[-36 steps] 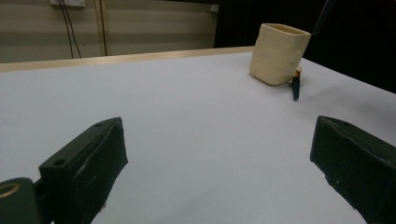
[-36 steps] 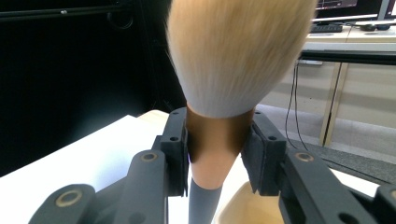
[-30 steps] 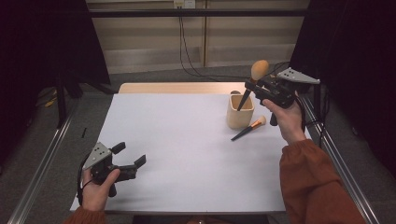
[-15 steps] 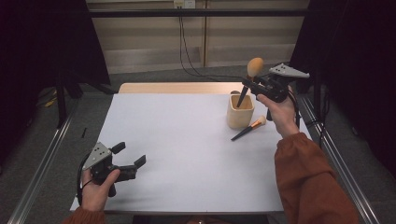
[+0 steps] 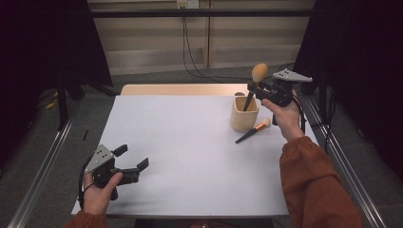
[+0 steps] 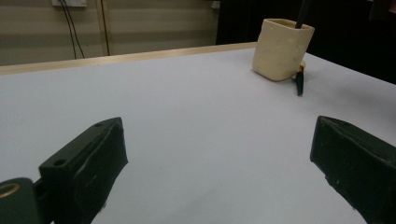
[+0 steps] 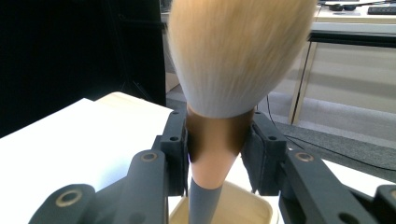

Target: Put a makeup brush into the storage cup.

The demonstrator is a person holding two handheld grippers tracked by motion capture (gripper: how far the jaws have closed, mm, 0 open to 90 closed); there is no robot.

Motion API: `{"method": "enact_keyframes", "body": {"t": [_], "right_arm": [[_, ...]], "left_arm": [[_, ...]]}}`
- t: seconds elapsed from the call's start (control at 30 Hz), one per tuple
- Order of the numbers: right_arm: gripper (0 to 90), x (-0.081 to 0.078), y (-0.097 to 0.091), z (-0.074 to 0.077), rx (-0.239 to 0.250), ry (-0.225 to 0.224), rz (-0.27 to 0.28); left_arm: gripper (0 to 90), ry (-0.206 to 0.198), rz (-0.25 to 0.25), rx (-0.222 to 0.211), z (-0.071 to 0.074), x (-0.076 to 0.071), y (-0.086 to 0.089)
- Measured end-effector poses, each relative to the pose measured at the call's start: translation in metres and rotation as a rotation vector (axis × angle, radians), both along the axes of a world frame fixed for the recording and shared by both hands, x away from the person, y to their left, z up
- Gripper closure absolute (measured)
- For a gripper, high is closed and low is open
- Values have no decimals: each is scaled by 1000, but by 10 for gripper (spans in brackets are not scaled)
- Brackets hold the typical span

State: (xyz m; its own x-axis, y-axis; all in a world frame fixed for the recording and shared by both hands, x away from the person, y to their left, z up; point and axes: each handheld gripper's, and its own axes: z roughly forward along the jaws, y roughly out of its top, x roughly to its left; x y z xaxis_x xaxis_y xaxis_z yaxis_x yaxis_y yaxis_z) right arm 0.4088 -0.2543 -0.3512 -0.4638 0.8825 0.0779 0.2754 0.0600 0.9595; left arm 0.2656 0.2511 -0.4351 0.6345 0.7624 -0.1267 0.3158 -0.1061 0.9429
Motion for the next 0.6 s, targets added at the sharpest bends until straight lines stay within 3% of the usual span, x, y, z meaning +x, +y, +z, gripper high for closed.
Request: {"method": "enact_keyframes", "body": {"t": [0.6], "right_arm": [[643,2,2,-21,3,32,14]], "left_arm": [[36,3,-9,10,-1,0,-2]]}}
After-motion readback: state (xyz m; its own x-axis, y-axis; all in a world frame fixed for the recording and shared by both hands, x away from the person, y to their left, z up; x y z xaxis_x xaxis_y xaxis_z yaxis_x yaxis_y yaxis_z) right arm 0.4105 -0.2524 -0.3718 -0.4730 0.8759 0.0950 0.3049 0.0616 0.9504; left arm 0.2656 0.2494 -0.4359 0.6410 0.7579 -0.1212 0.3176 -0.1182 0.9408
